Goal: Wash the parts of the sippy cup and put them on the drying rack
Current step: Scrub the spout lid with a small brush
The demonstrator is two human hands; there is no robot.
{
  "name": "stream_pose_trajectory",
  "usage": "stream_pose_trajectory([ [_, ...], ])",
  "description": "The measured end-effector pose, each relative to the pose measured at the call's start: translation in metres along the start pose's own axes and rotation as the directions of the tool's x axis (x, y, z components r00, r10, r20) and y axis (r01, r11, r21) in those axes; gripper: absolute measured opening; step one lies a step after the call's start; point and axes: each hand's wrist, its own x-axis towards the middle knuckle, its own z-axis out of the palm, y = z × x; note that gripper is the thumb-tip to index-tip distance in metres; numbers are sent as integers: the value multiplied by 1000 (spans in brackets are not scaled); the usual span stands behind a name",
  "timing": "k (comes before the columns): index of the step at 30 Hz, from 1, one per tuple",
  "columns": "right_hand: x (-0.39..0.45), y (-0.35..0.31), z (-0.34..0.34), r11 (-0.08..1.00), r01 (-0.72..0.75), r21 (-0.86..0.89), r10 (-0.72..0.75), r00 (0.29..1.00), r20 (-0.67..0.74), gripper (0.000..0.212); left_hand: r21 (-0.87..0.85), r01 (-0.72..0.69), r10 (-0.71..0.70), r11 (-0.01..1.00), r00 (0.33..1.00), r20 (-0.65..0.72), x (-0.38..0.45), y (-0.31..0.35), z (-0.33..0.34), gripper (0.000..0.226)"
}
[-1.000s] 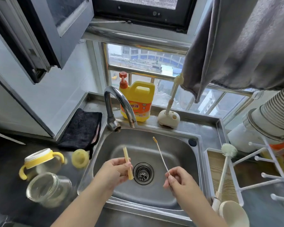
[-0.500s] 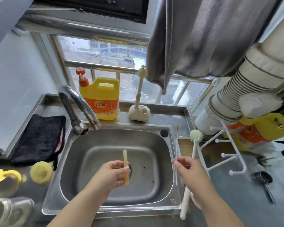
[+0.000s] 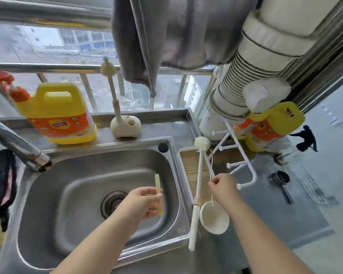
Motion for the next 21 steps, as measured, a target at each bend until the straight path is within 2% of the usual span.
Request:
stream_pose_trajectory([
  [3, 16, 1, 6, 992, -101, 69, 102, 995, -11, 19, 1, 15, -15, 1000, 1000, -26, 3, -3, 1, 9],
  [7, 27, 0, 15, 977, -154, 149, 161, 986, -38, 17, 3, 19, -19, 1000, 998, -65, 5, -4, -5, 9],
  [11, 28, 0, 25, 976, -141, 167, 151, 987, -53, 14, 0, 26, -26, 1000, 996, -90, 6, -8, -9, 9],
  [18, 34, 4, 30, 974, -198, 108, 194, 980, 44, 16, -25, 36, -38, 999, 995, -93, 6, -13, -9, 9],
  [21, 28, 7, 25, 988, -131, 80, 130, 991, 17, 15, -26, 36, -38, 999, 995, -92, 8, -14, -12, 10],
])
